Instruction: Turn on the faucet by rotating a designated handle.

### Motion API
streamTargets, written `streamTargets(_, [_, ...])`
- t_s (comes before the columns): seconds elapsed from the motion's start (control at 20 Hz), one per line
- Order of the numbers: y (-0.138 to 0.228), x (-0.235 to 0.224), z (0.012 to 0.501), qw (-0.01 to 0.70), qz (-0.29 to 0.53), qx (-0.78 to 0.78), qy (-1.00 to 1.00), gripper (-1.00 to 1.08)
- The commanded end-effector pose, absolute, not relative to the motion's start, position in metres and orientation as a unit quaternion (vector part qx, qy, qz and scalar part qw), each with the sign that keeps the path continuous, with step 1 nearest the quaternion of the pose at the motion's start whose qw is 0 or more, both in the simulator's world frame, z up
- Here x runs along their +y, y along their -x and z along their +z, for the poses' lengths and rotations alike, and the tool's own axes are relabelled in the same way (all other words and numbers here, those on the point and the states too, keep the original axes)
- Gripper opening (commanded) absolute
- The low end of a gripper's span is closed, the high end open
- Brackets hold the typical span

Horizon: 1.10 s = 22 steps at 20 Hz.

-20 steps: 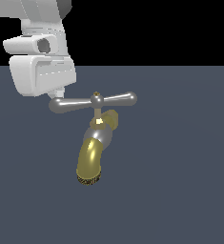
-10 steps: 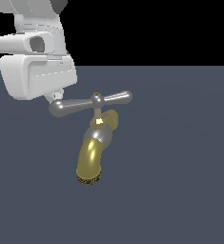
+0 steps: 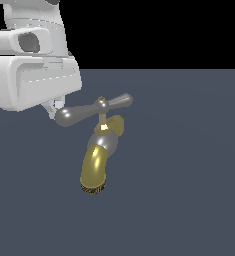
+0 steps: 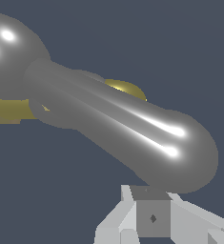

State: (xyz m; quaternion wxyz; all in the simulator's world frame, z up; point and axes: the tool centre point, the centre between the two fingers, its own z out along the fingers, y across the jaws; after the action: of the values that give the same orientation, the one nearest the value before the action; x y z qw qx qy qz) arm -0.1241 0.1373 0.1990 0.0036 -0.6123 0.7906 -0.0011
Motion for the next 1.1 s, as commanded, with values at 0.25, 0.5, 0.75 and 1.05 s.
streamTargets(0.25, [0.151, 0.121, 0.198, 0.0, 0.0, 0.794, 0.608, -1.0])
streamTargets(0.5, [0.153, 0.121, 0.199, 0.003, 0.001, 0.788, 0.615, -1.0])
streamTargets(0.75, [0.163, 0.095, 0.199, 0.002, 0.001, 0.79, 0.613, -1.0])
streamTargets(1.05, [0.175, 0.065, 0.198, 0.001, 0.0, 0.792, 0.611, -1.0])
